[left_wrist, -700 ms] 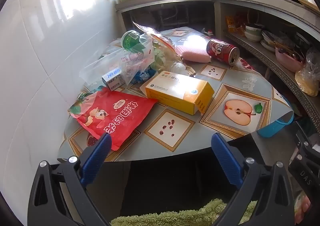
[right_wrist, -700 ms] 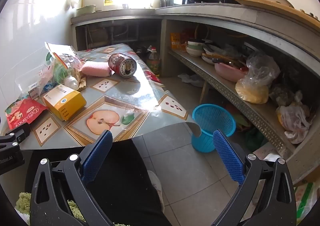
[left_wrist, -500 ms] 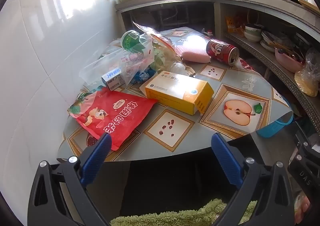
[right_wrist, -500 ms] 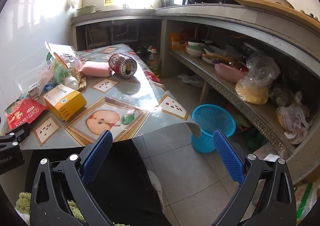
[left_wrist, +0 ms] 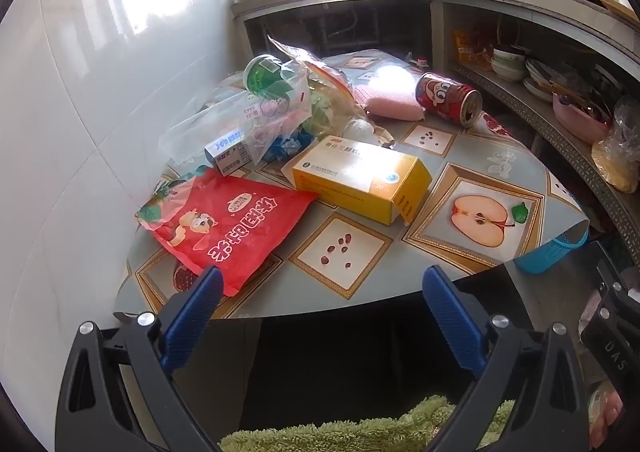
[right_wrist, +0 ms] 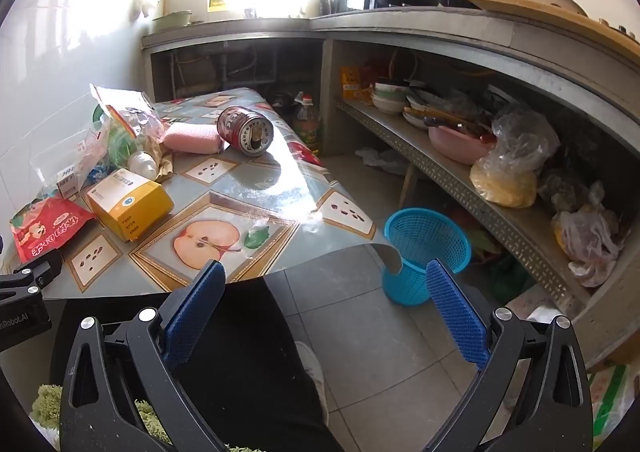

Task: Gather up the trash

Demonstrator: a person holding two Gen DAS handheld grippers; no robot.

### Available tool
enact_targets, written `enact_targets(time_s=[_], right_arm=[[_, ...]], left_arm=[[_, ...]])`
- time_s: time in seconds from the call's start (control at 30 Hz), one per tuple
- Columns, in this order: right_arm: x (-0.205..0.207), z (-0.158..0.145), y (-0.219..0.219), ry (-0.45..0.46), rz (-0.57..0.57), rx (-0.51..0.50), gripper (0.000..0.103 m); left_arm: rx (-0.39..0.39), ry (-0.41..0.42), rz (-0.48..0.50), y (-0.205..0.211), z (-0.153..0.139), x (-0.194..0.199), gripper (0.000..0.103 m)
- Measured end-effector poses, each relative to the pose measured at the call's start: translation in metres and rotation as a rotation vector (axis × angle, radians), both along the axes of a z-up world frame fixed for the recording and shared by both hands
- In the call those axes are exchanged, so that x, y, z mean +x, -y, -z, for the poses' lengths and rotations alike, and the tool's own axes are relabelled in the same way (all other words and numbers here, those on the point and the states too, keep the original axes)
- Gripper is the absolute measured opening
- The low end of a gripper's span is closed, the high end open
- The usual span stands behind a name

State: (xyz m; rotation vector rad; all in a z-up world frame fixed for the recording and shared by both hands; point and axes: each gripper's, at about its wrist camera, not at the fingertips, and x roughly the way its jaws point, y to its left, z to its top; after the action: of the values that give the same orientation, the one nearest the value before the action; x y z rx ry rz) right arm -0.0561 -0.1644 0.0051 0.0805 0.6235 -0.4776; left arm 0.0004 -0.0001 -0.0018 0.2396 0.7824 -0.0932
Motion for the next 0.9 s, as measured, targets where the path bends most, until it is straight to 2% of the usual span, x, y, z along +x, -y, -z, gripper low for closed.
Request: enact_targets(time_s=[0.9], right_arm=[[-0.0056, -0.0053, 0.0040, 0.002, 0.000, 0.002, 0.096]], left_arm=[[0.003, -0.010, -0.004, -0.0022, 0.0018, 0.0009, 0.098]])
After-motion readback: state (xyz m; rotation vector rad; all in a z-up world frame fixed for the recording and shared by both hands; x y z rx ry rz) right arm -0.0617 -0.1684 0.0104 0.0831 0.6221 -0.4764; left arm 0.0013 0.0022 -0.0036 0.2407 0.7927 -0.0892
